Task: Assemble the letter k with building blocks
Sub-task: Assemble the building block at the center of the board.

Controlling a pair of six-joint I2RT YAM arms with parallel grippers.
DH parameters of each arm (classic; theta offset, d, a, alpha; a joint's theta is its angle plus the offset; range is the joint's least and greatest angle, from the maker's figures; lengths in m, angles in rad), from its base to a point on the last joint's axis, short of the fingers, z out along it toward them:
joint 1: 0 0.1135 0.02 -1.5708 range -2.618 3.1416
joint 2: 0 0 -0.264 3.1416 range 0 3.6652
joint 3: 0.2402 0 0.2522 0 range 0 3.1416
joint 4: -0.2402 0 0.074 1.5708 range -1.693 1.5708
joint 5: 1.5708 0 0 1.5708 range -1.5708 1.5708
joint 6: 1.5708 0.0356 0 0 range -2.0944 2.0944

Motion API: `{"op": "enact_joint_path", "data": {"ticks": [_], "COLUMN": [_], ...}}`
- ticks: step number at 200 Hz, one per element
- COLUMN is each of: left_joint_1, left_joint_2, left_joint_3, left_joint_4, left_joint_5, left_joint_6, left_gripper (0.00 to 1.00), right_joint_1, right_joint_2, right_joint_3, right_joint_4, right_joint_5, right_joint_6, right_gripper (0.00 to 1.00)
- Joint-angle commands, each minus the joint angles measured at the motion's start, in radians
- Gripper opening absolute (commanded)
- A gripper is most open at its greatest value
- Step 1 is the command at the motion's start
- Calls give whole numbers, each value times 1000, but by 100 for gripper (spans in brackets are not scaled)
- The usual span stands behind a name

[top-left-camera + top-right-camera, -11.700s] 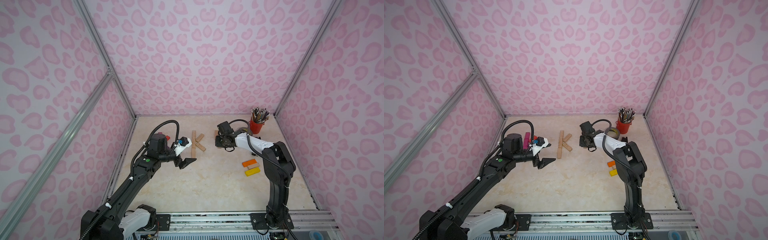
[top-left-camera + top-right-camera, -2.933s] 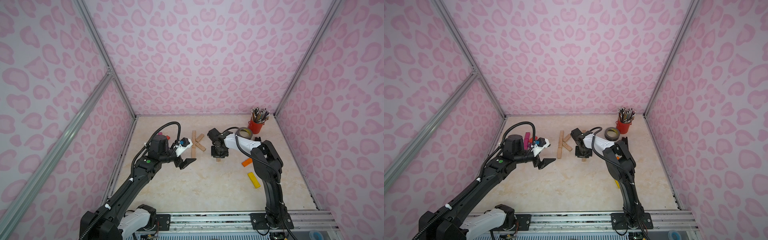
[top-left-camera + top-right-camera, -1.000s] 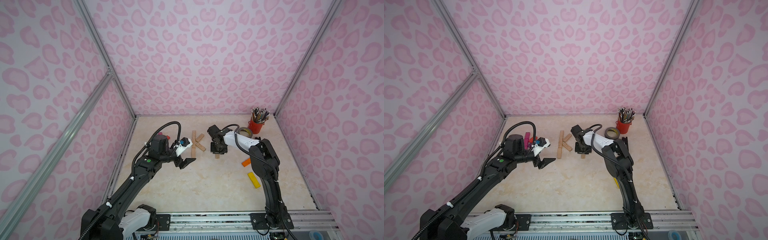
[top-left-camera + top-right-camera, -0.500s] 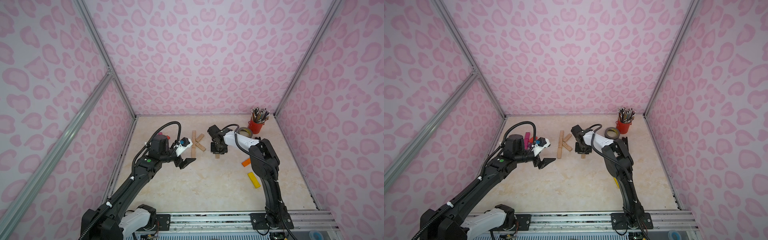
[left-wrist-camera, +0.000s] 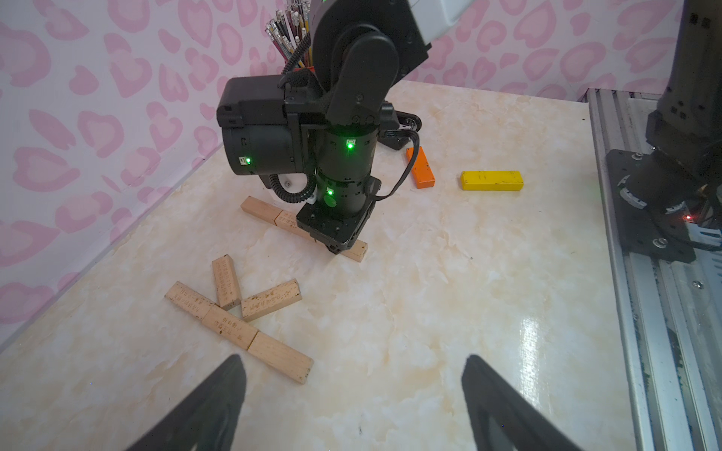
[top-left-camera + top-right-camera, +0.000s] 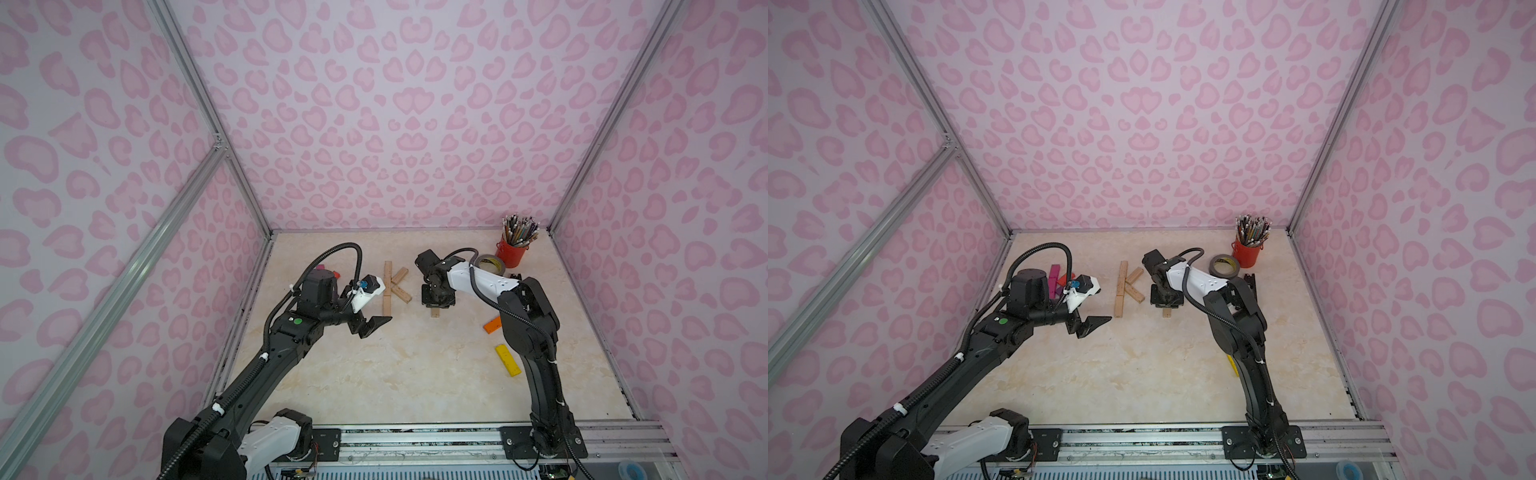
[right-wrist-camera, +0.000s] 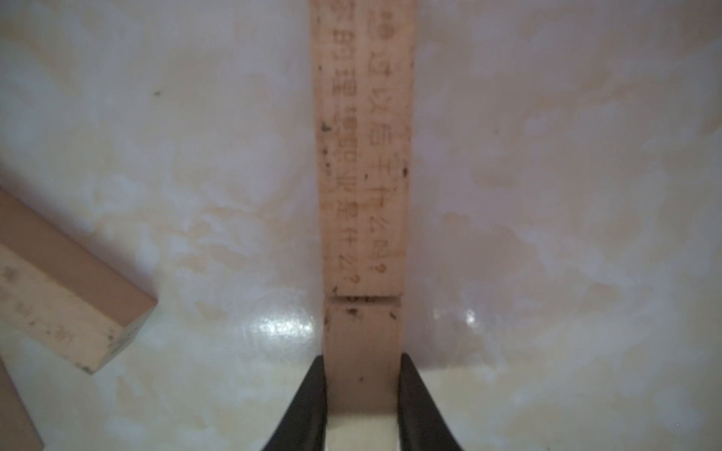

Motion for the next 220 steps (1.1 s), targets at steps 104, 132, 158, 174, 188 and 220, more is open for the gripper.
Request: {"op": "enact_joint_path", "data": {"ticks": [104, 132, 158, 174, 188, 220], "left_joint_1": [0, 0, 1, 1, 1, 1], "left_joint_2": [0, 1, 2, 2, 2, -1], "left_joint_3": [1, 2, 2, 2, 2, 1], "left_joint_4": [14, 14, 14, 14, 14, 14], "left_joint_5": [5, 5, 6, 5, 3, 4], "left_joint_6": [4, 4, 5, 4, 4, 4], "left_gripper": [89, 89, 89, 89, 89, 89], "right_joint_1": [-2, -2, -2, -1, -2, -2], "right_joint_2": [6, 8, 8, 4, -8, -70], "right_joint_3": [0, 1, 3, 3, 4, -12], "right_joint_4": [-10, -10, -11, -11, -11, -17], "right_joint_5": [17, 11, 8, 6, 6, 6], "right_joint_6": [-7, -9, -10, -10, -9, 0], "right_gripper": [33, 32, 33, 33, 35, 47]}}
